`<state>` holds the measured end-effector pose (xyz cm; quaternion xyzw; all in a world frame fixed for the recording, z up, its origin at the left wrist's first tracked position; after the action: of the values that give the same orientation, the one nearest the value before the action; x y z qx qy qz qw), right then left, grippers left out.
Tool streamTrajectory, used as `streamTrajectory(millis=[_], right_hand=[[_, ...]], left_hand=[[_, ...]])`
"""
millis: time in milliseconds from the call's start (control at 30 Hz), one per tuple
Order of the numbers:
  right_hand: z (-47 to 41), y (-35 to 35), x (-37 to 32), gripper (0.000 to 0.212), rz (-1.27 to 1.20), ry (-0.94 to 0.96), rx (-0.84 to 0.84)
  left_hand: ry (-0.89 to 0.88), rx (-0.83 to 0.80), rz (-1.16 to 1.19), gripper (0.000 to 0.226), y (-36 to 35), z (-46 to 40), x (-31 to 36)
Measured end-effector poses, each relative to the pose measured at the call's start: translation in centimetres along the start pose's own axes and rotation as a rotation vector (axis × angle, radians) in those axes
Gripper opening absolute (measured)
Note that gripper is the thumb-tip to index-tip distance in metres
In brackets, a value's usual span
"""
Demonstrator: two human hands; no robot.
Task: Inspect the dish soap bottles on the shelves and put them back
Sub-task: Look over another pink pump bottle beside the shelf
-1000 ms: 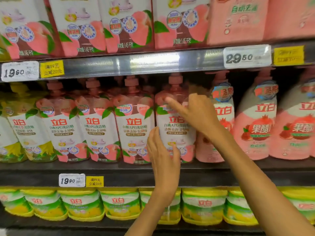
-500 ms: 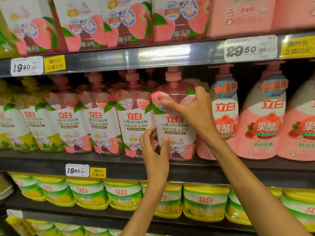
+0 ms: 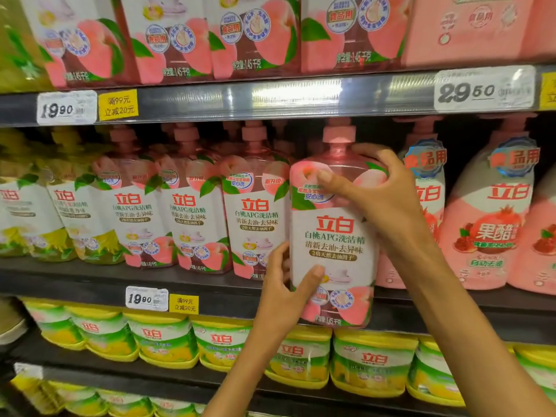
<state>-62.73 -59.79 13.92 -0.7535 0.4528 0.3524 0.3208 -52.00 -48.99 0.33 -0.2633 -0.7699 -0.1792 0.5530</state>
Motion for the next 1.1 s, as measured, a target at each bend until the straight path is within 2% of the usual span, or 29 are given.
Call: streamTrajectory(millis=[100, 167, 233, 300, 467, 500, 567, 633, 700, 833, 900, 967, 1033, 1100], right_hand=[[0.6, -0.1, 0.1, 0.065, -0.076, -0.113, -0.069], [0.9, 0.3, 0.4, 0.062, -0.135, -0.194, -0.085], [1.1, 0.8, 0.8, 0.047, -0.171, -0.269, -0.113], [1.3, 1.4, 1.4, 0.039, -0.164, -0.314, -0.116], [3.6, 2.3, 3.1, 0.06, -0.217, -0.416, -0.095], [4.0, 2.4, 3.3, 0.055, -0.222, -0.417, -0.112], [4.7, 2.4, 3.5, 0.029, -0.306, -0.426, -0.151], [5.3, 2.6, 3.5, 0.02, -0.425, -0.44, -0.122], [6.1, 2.7, 3.7, 0.026, -0.448, -0.451, -0.113], [8.9, 3.4, 3.5, 0.058, -0.253, -0.459, -0.198], [10.8, 4.8, 3.7, 0.048, -0.179, -0.461, -0.135], [13.3, 6.9, 3.9, 0.031, -0.152, -0.454, 0.027], [16.2, 9.4, 3.8, 0.023, -0.134, -0.442, 0.199], [19.7, 12.4, 3.4, 0.022, -0.107, -0.452, 0.375]], left_hand=[[0.025, -0.168, 0.008, 0.057, -0.4, 0.8, 0.5], [0.056, -0.15, 0.073, 0.058, -0.1, 1.4, 0.7], [0.117, -0.122, 0.14, 0.062, 0.3, 1.8, 0.9], [0.182, -0.154, 0.202, 0.056, 0.5, 2.2, 1.3], [0.333, -0.313, 0.243, 0.054, 1.2, 3.7, 1.9], [0.343, -0.335, 0.242, 0.051, 1.4, 4.1, 1.9], [0.311, -0.34, 0.207, 0.045, 2.2, 4.4, 1.9], [0.254, -0.337, 0.139, 0.045, 3.3, 4.6, 1.6], [0.202, -0.385, 0.104, 0.045, 4.1, 4.8, 1.7], [0.175, -0.507, 0.059, 0.062, 5.1, 5.2, 1.0], [0.19, -0.58, 0.052, 0.063, 5.1, 5.6, 0.3], [0.245, -0.68, 0.062, 0.051, 4.5, 6.5, -0.6], [0.307, -0.787, 0.062, 0.038, 3.2, 7.9, -1.7], [0.351, -0.884, 0.054, 0.043, 1.4, 9.9, -2.5]])
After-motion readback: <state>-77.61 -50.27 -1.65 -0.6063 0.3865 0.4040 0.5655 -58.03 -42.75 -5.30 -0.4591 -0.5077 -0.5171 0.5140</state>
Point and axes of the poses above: each hand's wrist, its own z-axis away from the middle knuckle, its own y-axis out of the back of the hand, x = y × z, the point moved 7 cm from there along -z, towards the middle knuckle, and after that the axes turned 12 degrees about x, right-handed, at the moved point
